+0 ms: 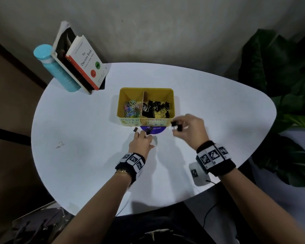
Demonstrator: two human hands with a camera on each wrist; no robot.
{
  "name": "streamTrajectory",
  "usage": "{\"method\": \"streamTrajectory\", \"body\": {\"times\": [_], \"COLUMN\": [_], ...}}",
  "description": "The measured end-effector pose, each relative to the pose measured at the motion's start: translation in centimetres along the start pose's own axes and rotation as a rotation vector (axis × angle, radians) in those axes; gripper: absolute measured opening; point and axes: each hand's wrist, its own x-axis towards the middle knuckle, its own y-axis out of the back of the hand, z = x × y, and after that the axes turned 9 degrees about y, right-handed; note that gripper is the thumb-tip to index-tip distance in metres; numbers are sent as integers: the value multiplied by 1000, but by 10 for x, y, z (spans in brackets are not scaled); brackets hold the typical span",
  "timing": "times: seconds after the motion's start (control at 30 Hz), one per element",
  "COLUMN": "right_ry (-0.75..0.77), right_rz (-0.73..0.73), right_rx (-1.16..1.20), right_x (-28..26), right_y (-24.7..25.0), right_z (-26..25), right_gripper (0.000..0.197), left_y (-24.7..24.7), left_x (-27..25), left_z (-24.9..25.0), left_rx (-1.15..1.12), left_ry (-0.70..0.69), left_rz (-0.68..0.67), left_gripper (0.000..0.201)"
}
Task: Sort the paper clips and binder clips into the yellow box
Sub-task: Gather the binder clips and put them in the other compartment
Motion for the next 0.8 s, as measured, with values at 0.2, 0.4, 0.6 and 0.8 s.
{"method": "streamTrajectory", "body": {"times": [0.2, 0.4, 0.6, 0.8], "right_ry": [142, 192, 193, 242], "right_rz": [200, -243, -404, -388], "right_rx": [-250, -521, -741, -658], "right_x": [37, 2, 16, 8], "right_y": [-1, -84, -127, -113], "right_z": [-28, -30, -18, 9], "right_gripper": [43, 30, 41, 32], "left_y": [-10, 6, 31, 84], "left_x": [-19, -27, -32, -13], "left_z": [-36, -77, -89, -33], "left_rx": [-109, -276, -566, -773], "left_ry": [15, 112, 153, -61], "left_rz": [33, -19, -15, 219], "left_gripper": [19, 13, 15, 15]}}
